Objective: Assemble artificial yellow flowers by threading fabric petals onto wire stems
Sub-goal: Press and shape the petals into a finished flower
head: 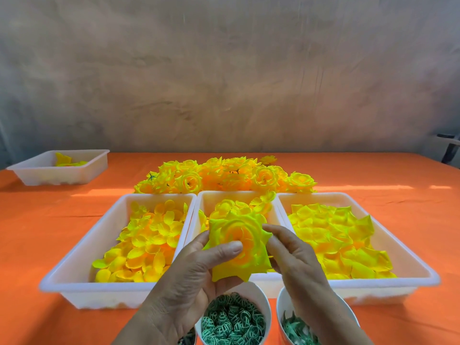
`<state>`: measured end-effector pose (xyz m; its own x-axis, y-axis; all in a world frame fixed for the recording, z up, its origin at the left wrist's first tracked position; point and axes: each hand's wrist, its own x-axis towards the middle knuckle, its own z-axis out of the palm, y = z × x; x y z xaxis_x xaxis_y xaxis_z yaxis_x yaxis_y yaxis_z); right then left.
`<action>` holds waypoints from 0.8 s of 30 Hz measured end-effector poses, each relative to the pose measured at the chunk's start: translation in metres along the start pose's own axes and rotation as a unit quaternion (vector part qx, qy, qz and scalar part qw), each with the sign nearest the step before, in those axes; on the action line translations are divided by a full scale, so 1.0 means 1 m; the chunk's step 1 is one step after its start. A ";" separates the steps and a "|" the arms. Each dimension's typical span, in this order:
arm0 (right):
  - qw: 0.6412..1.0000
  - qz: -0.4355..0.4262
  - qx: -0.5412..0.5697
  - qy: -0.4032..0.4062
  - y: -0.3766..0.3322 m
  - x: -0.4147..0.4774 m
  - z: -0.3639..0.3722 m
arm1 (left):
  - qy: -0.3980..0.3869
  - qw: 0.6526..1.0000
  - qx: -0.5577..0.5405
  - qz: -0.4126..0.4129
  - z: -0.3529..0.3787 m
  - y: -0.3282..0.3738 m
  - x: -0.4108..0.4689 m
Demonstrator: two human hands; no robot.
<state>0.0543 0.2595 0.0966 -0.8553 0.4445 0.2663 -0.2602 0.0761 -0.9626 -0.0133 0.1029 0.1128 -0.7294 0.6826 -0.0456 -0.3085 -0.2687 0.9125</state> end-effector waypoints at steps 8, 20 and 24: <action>0.990 0.101 0.028 -0.090 -0.009 0.011 -0.006 | 0.049 0.998 0.034 0.005 -0.003 -0.001 0.019; 0.981 0.124 0.144 0.030 -0.011 0.102 -0.044 | 0.133 0.991 0.008 0.015 -0.022 -0.009 0.051; 0.957 0.152 0.183 0.166 -0.006 0.172 -0.079 | 0.158 0.986 0.038 0.035 -0.036 -0.018 0.053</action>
<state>-0.0559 0.4057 0.1443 -0.7424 0.6605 -0.1125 -0.2139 -0.3927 -0.8945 -0.0682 0.1195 0.0796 -0.9049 0.4149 -0.0951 -0.2129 -0.2477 0.9452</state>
